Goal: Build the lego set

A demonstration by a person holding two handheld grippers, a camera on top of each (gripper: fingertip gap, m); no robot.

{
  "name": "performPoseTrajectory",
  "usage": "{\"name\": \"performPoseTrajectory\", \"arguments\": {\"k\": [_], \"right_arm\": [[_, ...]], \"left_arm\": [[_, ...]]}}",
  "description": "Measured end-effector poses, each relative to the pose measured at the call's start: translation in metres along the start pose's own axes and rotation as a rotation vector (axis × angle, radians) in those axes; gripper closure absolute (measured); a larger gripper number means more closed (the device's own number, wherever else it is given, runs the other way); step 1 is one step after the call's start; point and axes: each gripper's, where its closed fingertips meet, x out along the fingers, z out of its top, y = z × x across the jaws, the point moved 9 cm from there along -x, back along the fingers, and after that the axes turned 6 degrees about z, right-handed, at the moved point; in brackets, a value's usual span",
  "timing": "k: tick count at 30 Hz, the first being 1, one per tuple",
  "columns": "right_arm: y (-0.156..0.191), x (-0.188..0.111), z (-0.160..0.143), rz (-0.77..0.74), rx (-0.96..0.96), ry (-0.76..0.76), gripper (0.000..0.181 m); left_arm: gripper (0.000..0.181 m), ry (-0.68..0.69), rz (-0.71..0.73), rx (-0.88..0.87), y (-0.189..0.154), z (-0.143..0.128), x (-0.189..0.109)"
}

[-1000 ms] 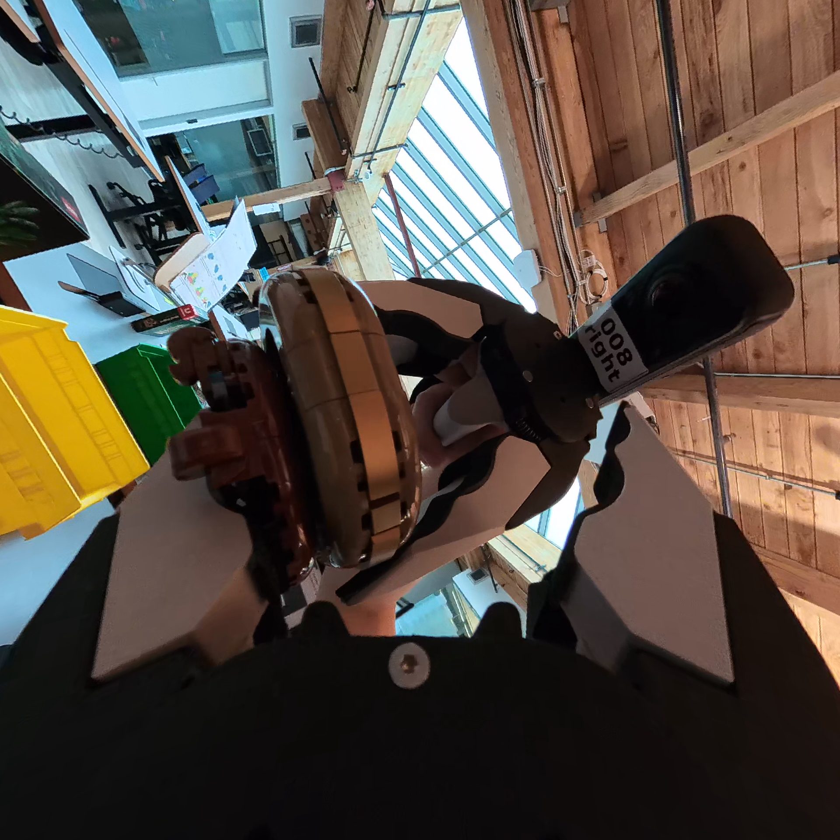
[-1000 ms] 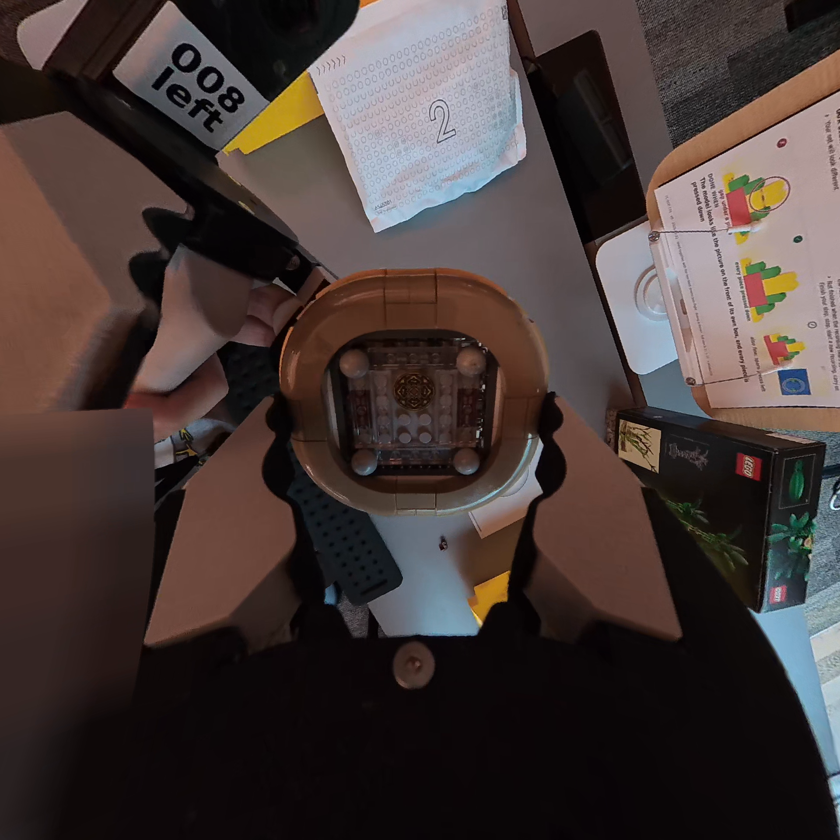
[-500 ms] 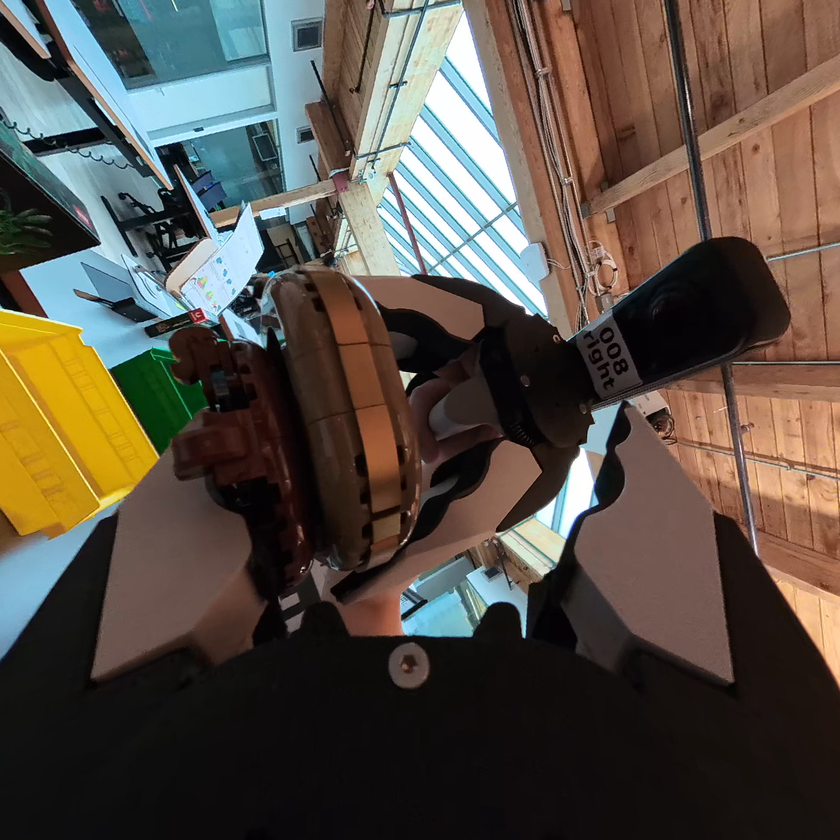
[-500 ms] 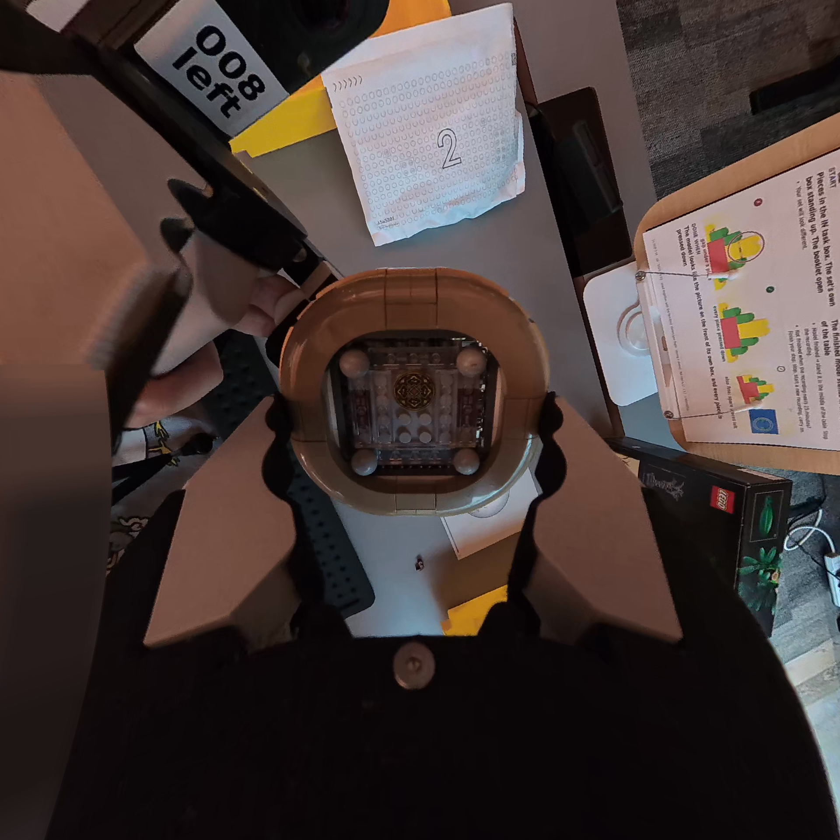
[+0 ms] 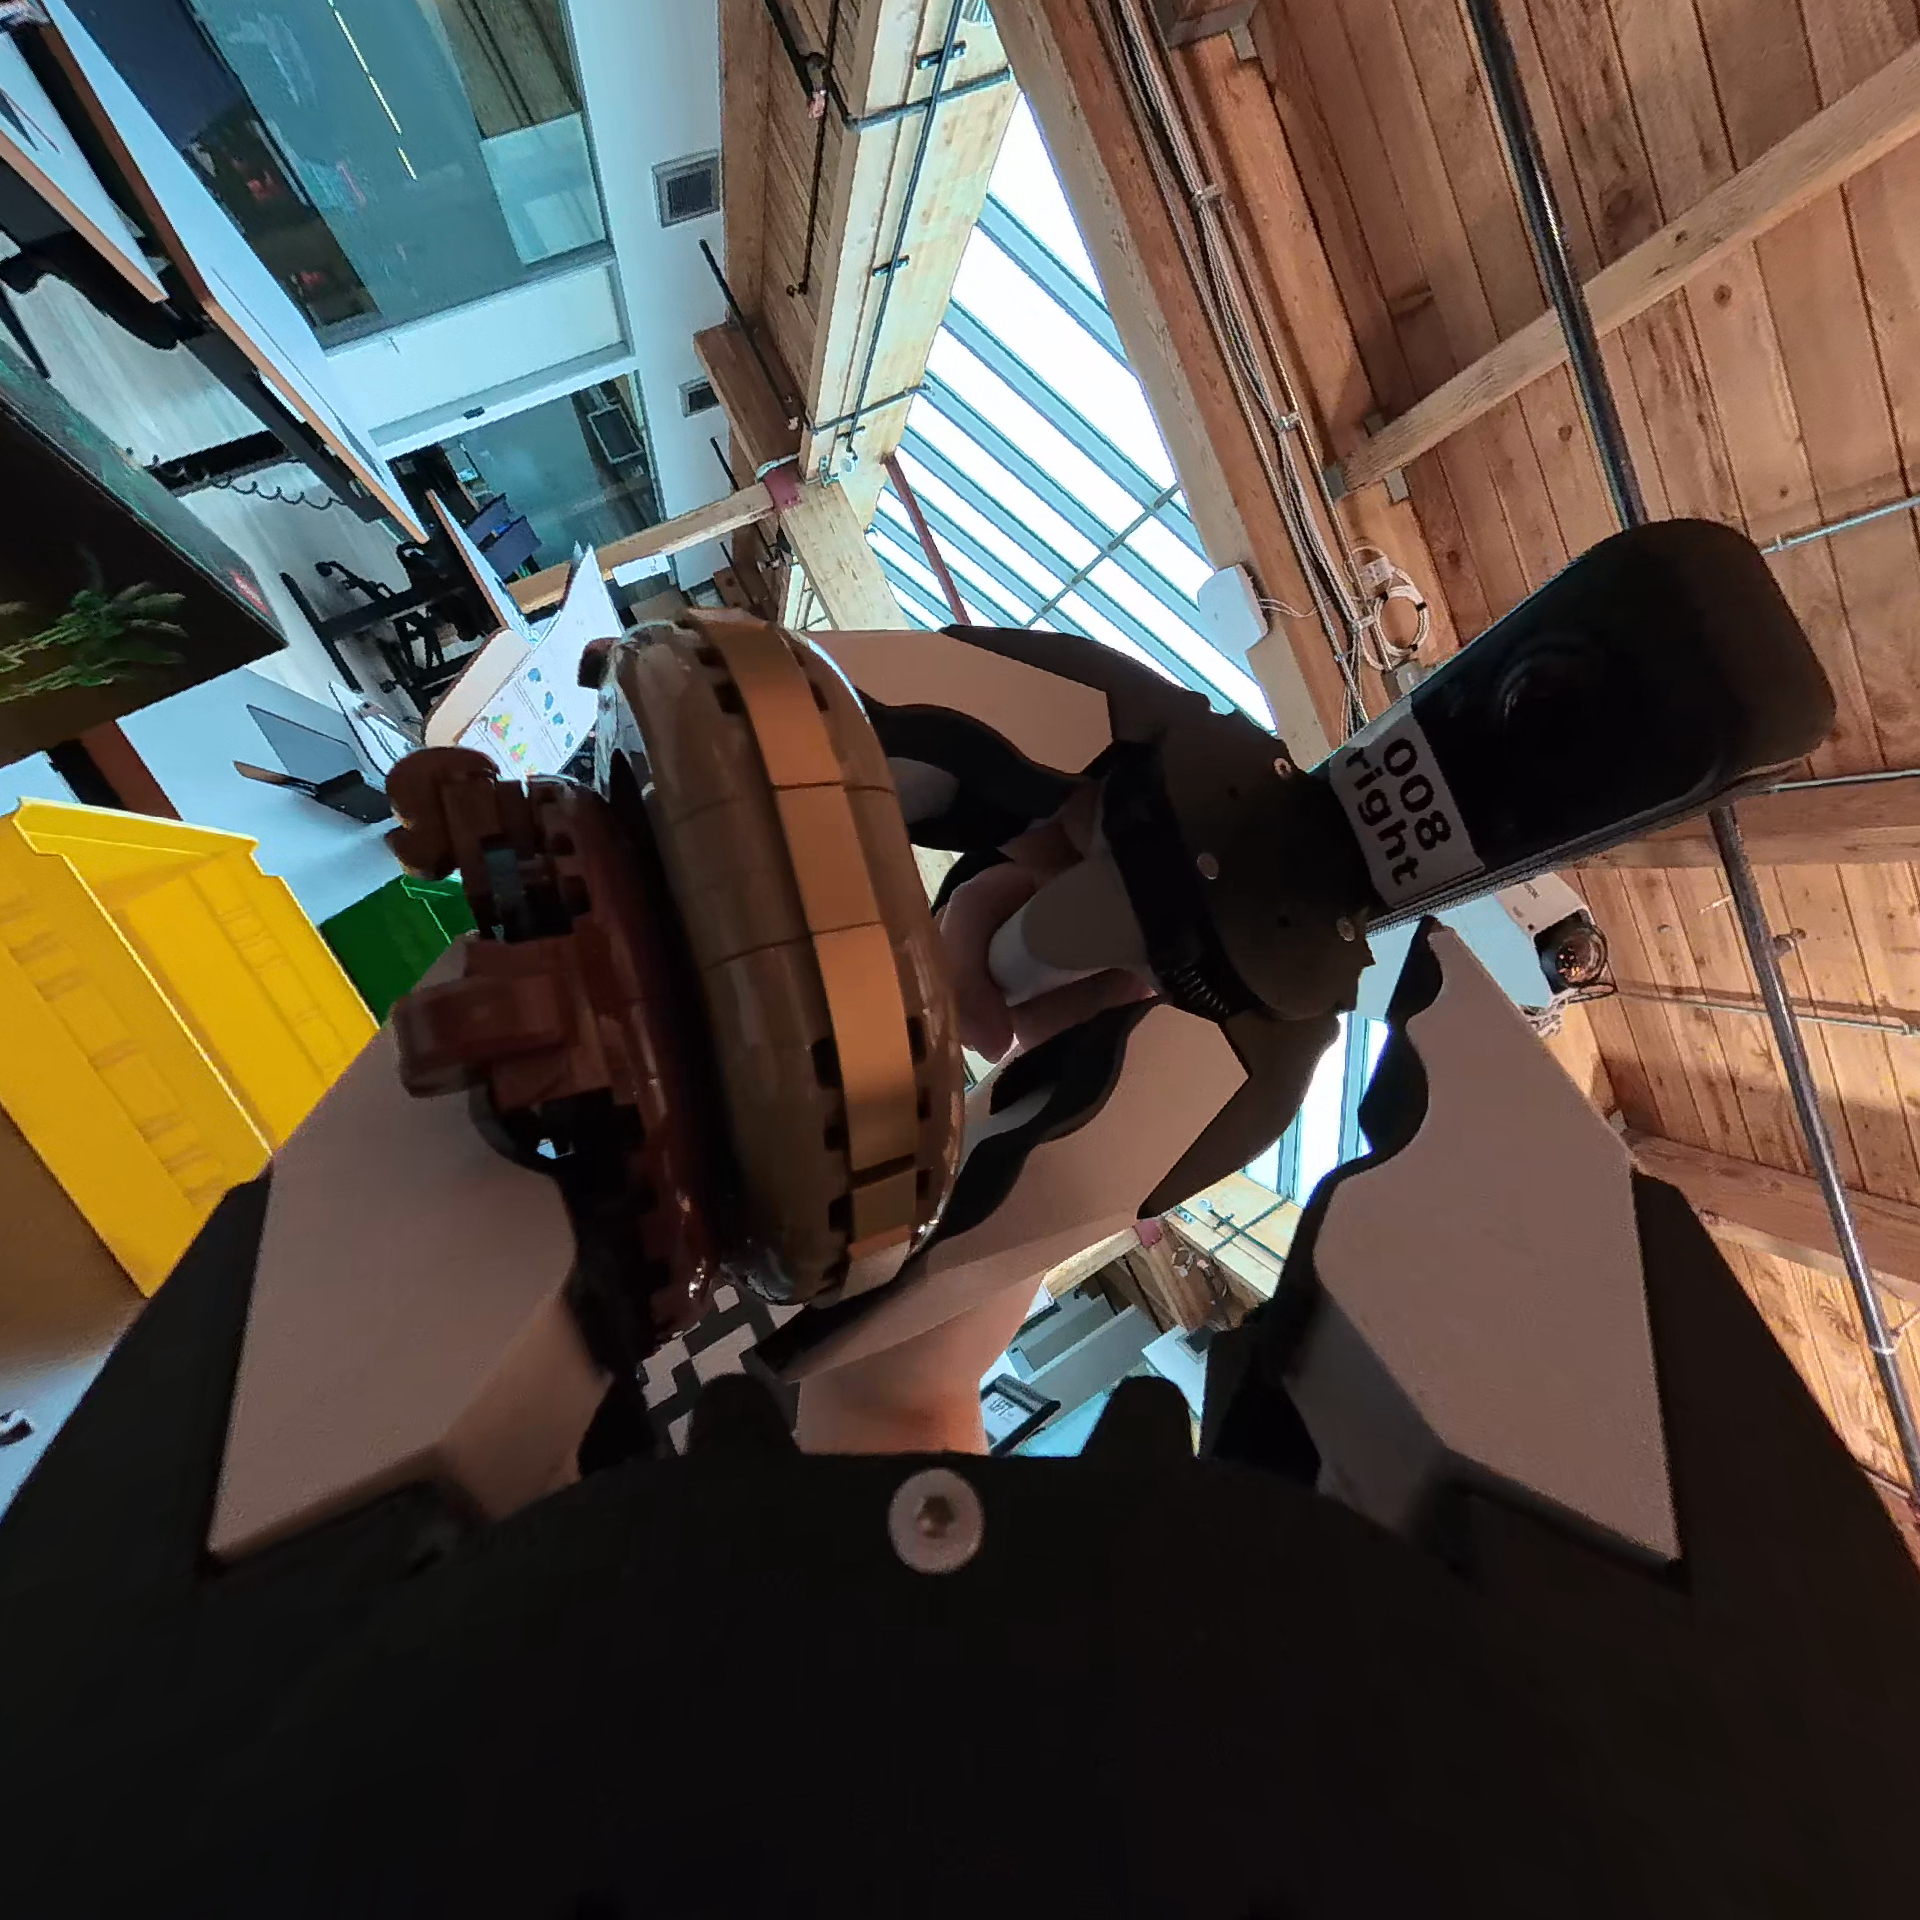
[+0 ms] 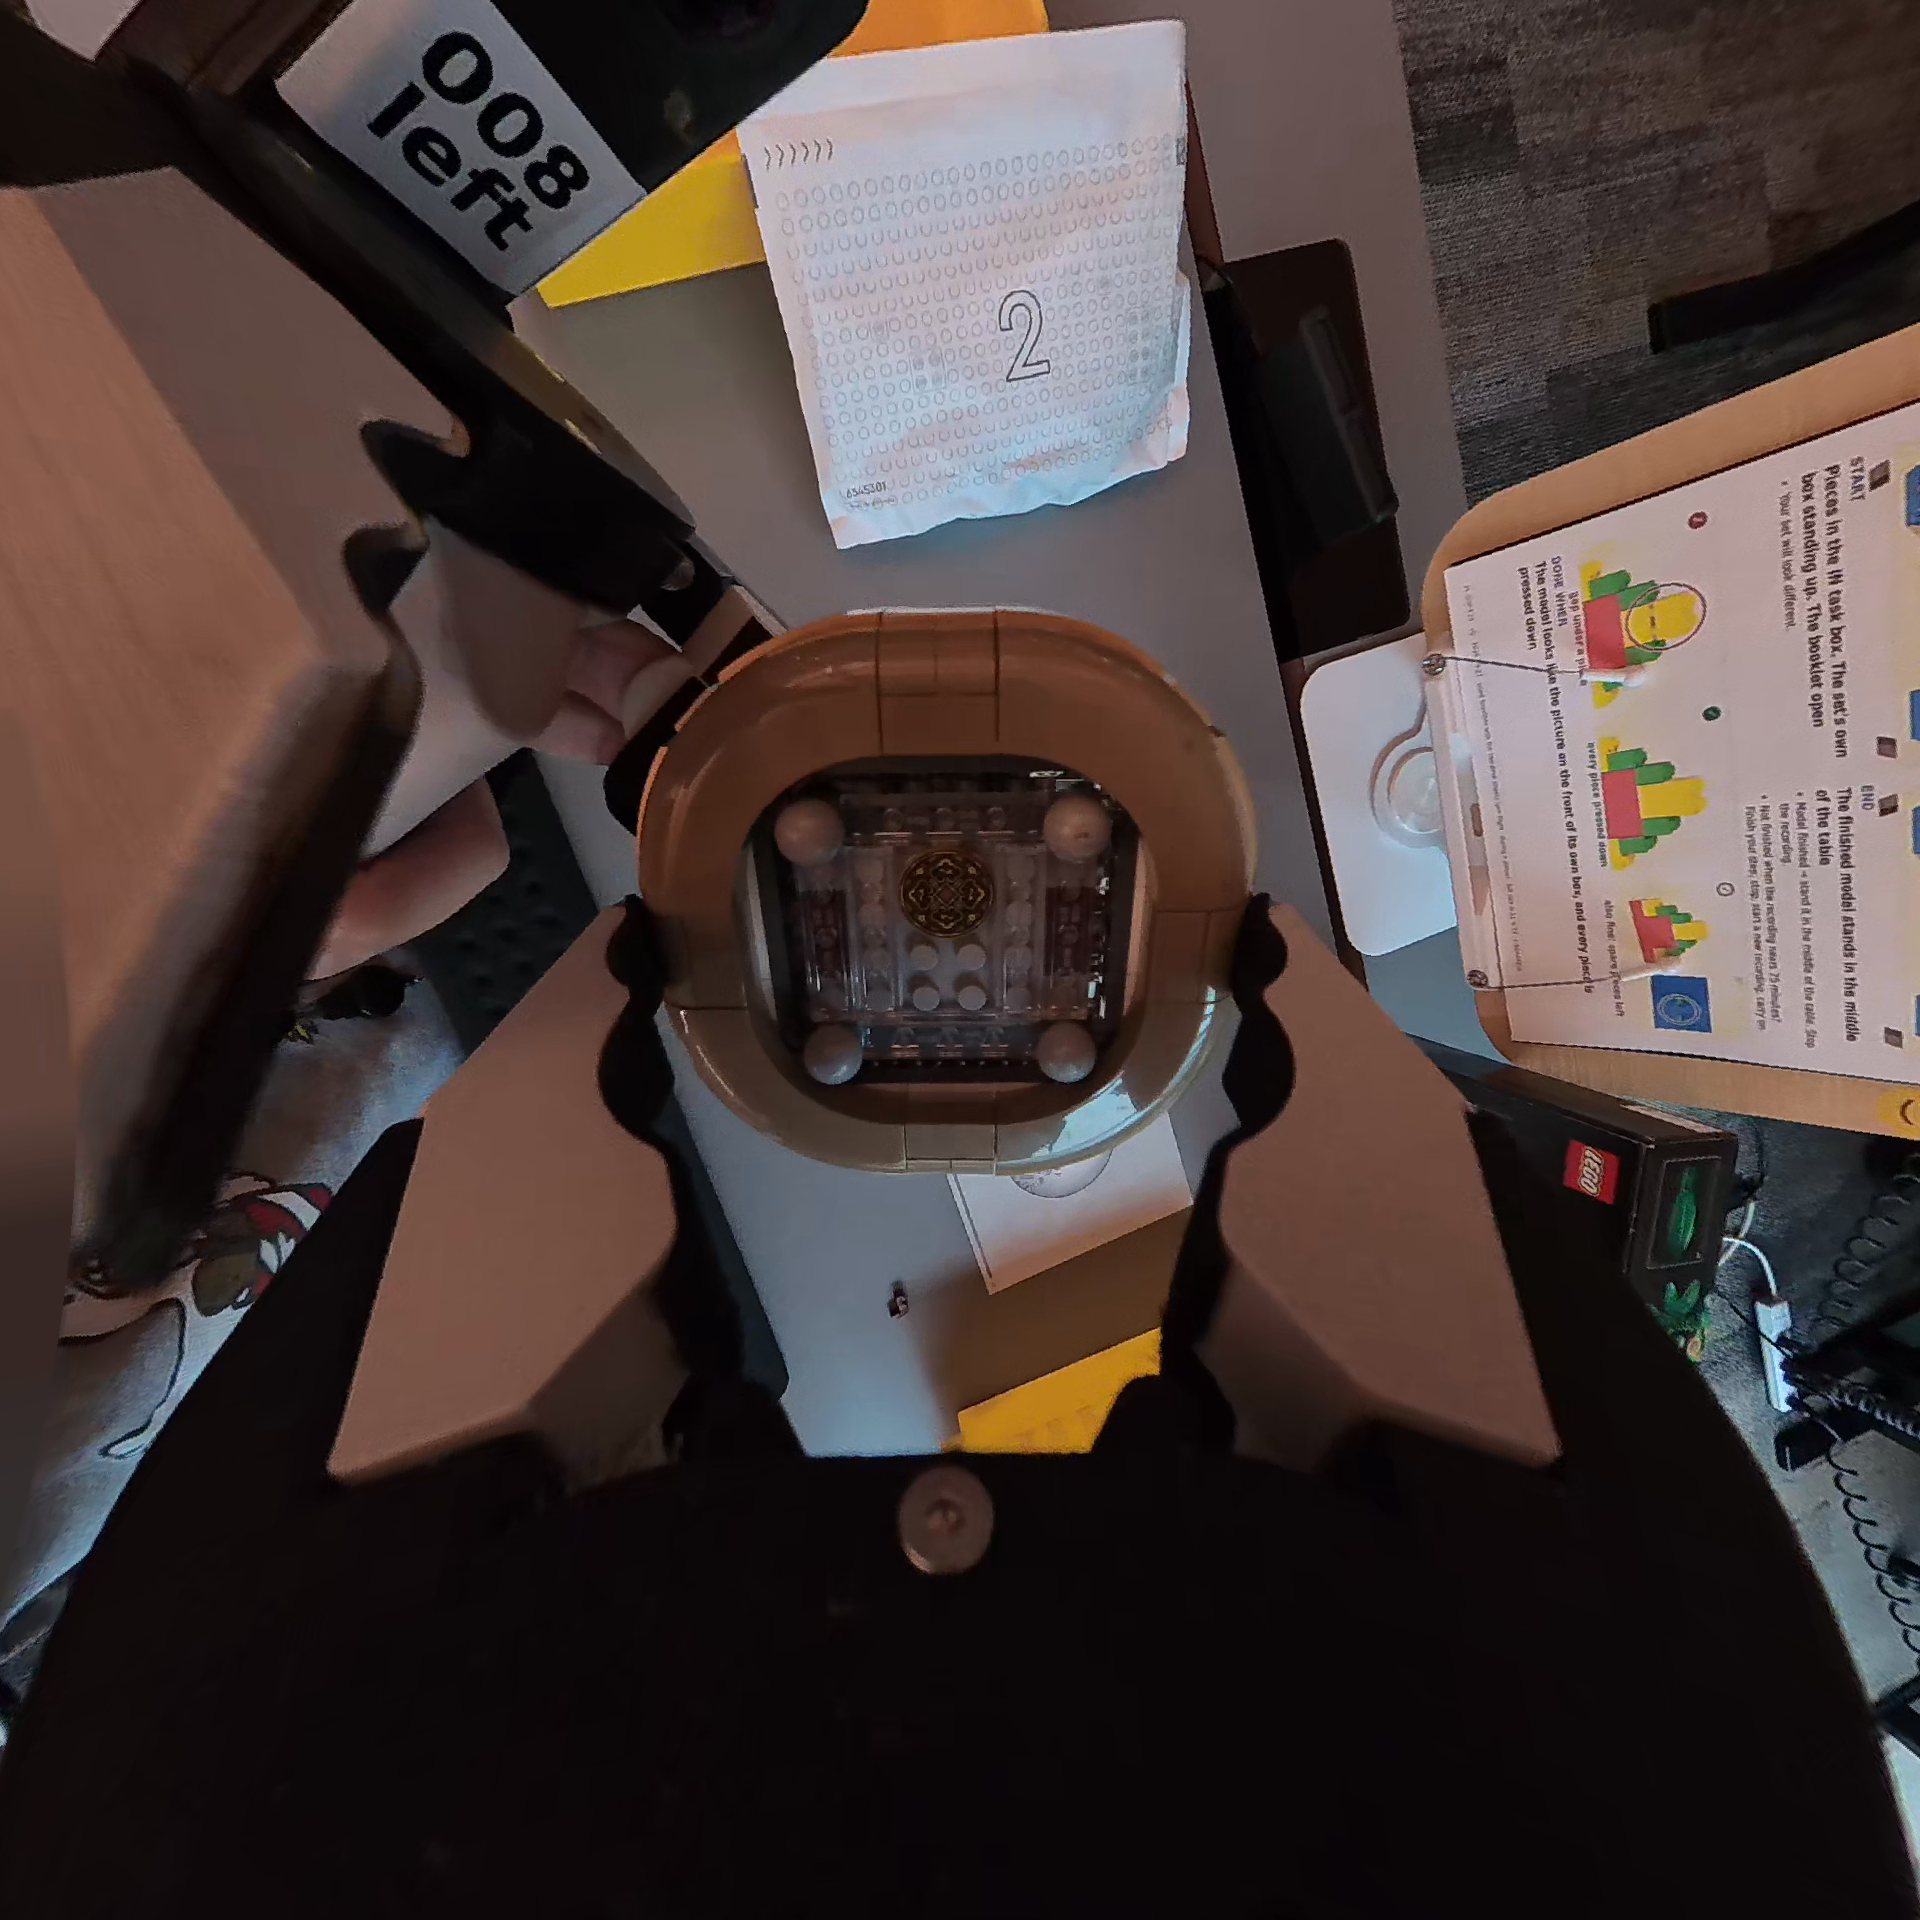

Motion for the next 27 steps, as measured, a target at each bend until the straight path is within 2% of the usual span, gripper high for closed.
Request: {"name": "performPoseTrajectory", "arguments": {"k": [8,15,19,27], "right_arm": [[-0.001,0.014,-0.002,0.028,-0.033,0.012,0.071],[-0.006,0.041,-0.01,0.042,-0.088,0.072,0.071],[-0.017,0.061,-0.021,0.058,-0.081,0.094,0.071],[-0.048,0.088,-0.035,0.052,-0.088,0.048,0.071]], "left_arm": [[0.025,-0.052,-0.057,-0.064,0.017,-0.003,-0.009],[0.026,-0.097,-0.108,-0.095,0.05,-0.007,-0.013],[0.026,-0.133,-0.108,-0.118,0.076,-0.009,-0.011],[0.033,-0.114,-0.118,-0.135,0.117,0.01,0.001]]}}
